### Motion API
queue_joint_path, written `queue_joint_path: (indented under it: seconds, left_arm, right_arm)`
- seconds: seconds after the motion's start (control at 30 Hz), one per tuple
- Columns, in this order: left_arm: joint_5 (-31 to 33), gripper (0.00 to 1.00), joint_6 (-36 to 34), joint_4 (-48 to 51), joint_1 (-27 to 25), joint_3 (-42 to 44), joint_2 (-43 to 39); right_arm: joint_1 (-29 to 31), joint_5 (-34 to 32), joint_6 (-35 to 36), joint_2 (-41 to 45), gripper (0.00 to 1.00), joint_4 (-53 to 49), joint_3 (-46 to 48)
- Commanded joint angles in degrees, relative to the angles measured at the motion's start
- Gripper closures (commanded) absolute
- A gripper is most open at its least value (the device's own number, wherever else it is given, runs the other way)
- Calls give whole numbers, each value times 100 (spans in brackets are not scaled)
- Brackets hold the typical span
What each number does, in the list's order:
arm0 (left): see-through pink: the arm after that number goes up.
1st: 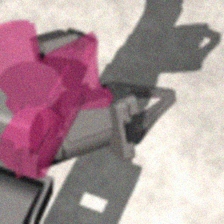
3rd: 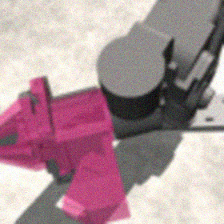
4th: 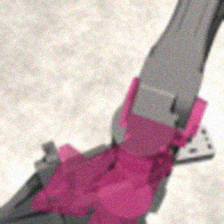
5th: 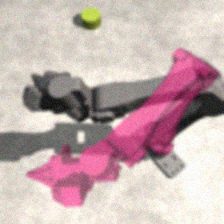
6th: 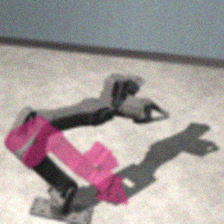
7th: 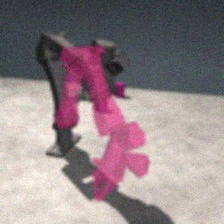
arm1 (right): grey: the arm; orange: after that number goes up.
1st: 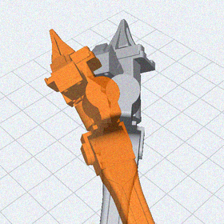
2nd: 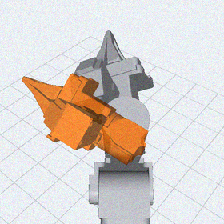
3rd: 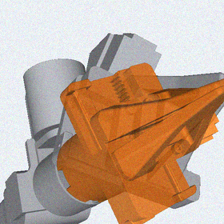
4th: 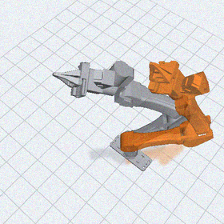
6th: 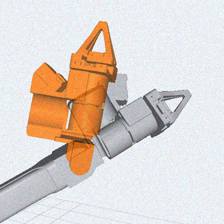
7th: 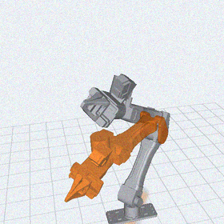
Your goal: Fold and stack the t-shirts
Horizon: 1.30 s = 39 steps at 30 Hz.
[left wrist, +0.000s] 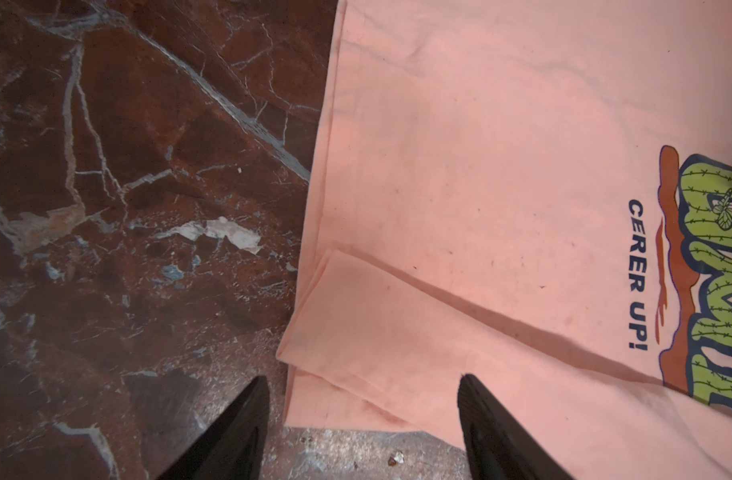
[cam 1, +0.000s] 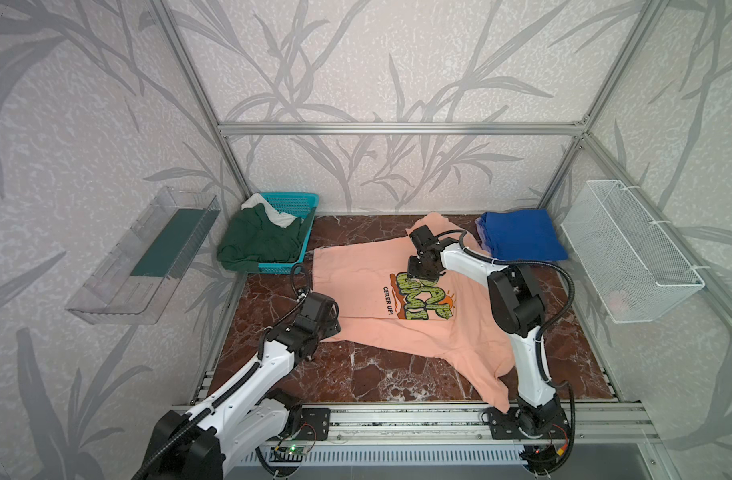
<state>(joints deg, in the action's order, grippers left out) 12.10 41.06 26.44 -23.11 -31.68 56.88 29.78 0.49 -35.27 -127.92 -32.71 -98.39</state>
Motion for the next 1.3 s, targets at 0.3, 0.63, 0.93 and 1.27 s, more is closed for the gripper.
queue_joint_path:
  seconds: [0.3,0.63,0.93,1.27]
  left_arm:
    - [135,27,-661,-34,239,-910,379]
    - [-324,27,-932,-538,830,-1253,1223]
    - [-624,28,-871,-566,852,-1291,1519]
    - [-370,30,-556,-1231,1201,-1116,2127]
  right_arm:
    - [-166,-15,-457,-1087,46,-22,-1239]
    - [-491,-36,-660,-1832,46,-485,-2628]
    - [-579,581,-356,-1527,21,-669,-2918]
    - [-626,717,-165,817,1,410,-511]
